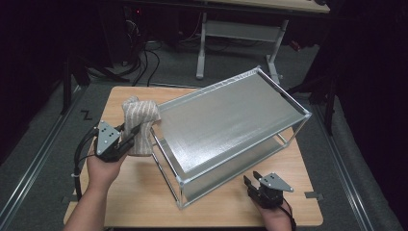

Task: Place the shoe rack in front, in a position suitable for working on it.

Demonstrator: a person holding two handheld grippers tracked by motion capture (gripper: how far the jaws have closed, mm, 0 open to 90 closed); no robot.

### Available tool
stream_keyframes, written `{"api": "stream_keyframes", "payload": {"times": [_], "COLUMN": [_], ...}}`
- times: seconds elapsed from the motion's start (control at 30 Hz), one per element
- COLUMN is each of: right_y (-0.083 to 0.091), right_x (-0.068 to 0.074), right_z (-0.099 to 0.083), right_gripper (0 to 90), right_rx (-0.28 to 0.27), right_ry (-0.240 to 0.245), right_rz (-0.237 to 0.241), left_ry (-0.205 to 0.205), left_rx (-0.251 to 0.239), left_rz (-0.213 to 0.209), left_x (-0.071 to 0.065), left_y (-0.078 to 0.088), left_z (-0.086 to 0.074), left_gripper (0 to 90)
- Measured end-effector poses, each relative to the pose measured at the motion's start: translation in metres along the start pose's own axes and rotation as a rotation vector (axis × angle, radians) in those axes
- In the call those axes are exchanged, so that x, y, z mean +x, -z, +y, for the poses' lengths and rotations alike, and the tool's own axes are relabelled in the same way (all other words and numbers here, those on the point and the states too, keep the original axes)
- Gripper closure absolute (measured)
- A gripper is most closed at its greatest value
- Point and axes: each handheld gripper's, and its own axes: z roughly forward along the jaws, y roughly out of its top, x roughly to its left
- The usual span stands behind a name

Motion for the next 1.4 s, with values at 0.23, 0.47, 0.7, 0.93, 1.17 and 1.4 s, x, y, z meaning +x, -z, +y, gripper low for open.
{"api": "stream_keyframes", "payload": {"times": [0.23,0.47,0.7,0.93,1.17,1.4], "right_y": [-0.001,-0.001,-0.001,-0.001,0.000,0.000], "right_x": [-0.001,0.000,0.001,0.001,0.001,0.002], "right_z": [0.000,0.000,0.000,0.001,0.001,0.001], "right_gripper": [54.5,49.8,47.8,47.0,46.6,46.5], "right_rx": [-0.002,0.003,0.002,0.003,-0.003,-0.002], "right_ry": [-0.009,-0.001,0.008,0.010,0.011,0.009], "right_rz": [-0.011,-0.008,0.000,0.002,0.006,0.009], "left_ry": [-0.020,-0.015,-0.013,-0.018,-0.038,-0.062], "left_rx": [-0.016,-0.047,-0.077,-0.085,-0.095,-0.114], "left_rz": [-0.052,-0.113,-0.165,-0.221,-0.275,-0.293], "left_x": [-0.014,-0.038,-0.057,-0.071,-0.087,-0.093], "left_y": [0.011,0.028,0.043,0.056,0.071,0.076], "left_z": [0.003,0.003,0.000,-0.002,0.001,0.003], "left_gripper": [68.3,68.4,68.4,68.3,68.3,68.1]}}
